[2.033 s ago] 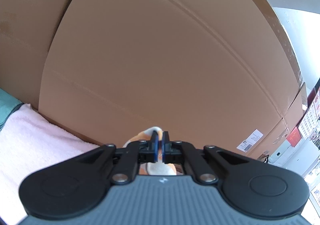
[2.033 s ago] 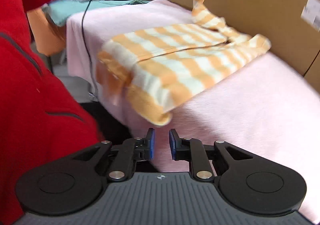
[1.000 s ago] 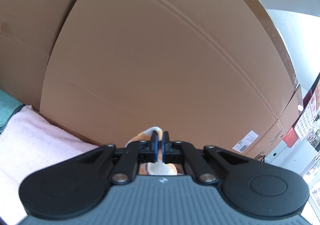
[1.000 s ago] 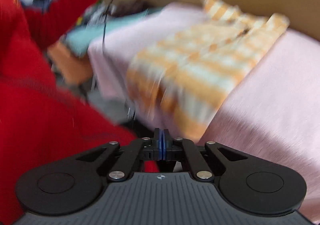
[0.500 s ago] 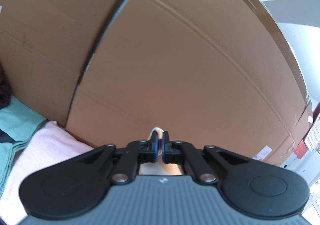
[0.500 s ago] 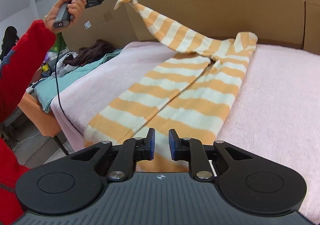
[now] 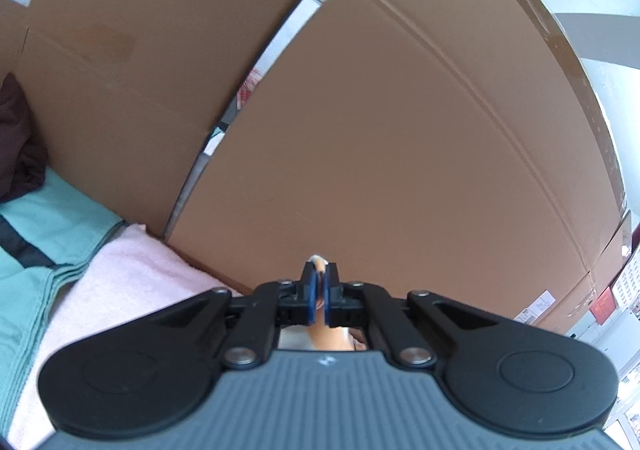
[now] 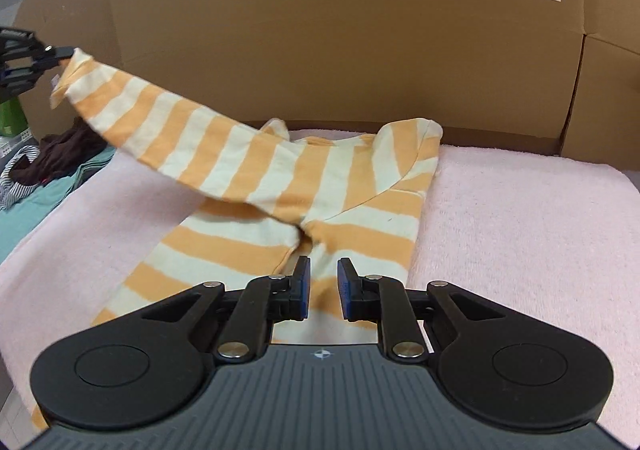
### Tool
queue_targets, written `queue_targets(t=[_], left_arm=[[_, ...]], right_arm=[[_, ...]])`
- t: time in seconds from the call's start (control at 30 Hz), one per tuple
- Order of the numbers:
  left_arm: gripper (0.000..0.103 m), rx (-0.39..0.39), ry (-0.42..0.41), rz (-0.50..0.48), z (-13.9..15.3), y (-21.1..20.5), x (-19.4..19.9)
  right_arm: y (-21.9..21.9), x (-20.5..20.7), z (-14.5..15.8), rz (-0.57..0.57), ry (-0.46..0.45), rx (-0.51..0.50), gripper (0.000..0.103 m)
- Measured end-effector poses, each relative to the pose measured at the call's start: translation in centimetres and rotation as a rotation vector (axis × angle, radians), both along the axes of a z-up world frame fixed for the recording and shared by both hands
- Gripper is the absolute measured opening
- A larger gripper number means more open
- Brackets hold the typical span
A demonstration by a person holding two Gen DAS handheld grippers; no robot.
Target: Fold clothes
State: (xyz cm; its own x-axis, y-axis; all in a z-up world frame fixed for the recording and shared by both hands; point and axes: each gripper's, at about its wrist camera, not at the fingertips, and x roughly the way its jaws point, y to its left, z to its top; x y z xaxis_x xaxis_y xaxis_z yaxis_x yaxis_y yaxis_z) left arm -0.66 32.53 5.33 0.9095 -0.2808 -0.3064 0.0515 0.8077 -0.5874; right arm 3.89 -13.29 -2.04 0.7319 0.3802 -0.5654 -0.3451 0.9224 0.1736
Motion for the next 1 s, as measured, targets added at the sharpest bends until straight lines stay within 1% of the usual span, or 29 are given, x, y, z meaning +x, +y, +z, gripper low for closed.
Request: queue_targets(t=[0.03,0.07,0.17,0.23,0.37,0.43,0.57,0.67,0.73,0.8,0.87,0.9,0.97,1.0], left_arm=[[0.000,0.003,0.001,0.003,-0.3,-0.1,0.1],[0.000,0.016,0.007,0.005,0.0,-0.5,1.7],[0.000,0.028,0.058,0.032,-0.1,1.3,4.7],[0.000,-0.006,0.083,0.048,-1.8,2.5,4.9],[0.000,-0.017,0.140,0.064,-4.8,4.1,4.7],[0.000,-0.031,0.174,0.065,-6.0,4.9,5.1],[0.000,-0.023,0.199,0.068,-6.2,4.7,3.7],[0.000,-0.022,0.207,0.053,-6.4,4.6,3.2],[0.000,-0.011,0.208,0.052,-7.6,5.6,3.5],[0.000,-0.005,0.218,0.059,-8.5,6.8,3.6],[0.001,-0.032,0.225,0.047,-8.9,6.6,3.7],[0.004,-0.044,0.230,0.039,-9.1,6.5,3.6],[0.027,-0.026,0.235,0.049,-9.2,6.5,3.3],[0.030,-0.007,0.235,0.054,-9.3,6.1,3.4]], right_arm=[[0.1,0.9,0.0,-0.011,0.010,0.014,0.018],[0.1,1.9,0.1,-0.021,0.020,0.032,0.018],[0.4,4.8,-0.1,-0.061,0.046,0.066,0.018],[0.6,6.6,-0.3,-0.096,0.061,0.078,0.018],[0.7,9.2,-1.0,-0.181,0.090,0.094,0.018],[0.6,10.0,-1.4,-0.199,0.095,0.112,0.016],[0.8,10.5,-1.7,-0.209,0.093,0.134,0.017],[0.3,9.6,-1.8,-0.212,0.089,0.223,0.018],[-0.1,9.3,-2.1,-0.222,0.096,0.273,0.018],[-0.1,8.7,-2.5,-0.216,0.077,0.278,0.018],[0.0,8.2,-2.9,-0.211,0.056,0.278,0.018],[0.0,8.1,-3.0,-0.212,0.048,0.276,0.017],[0.1,8.0,-3.2,-0.213,0.032,0.274,0.016],[0.1,8.0,-3.2,-0.213,0.029,0.271,0.016]])
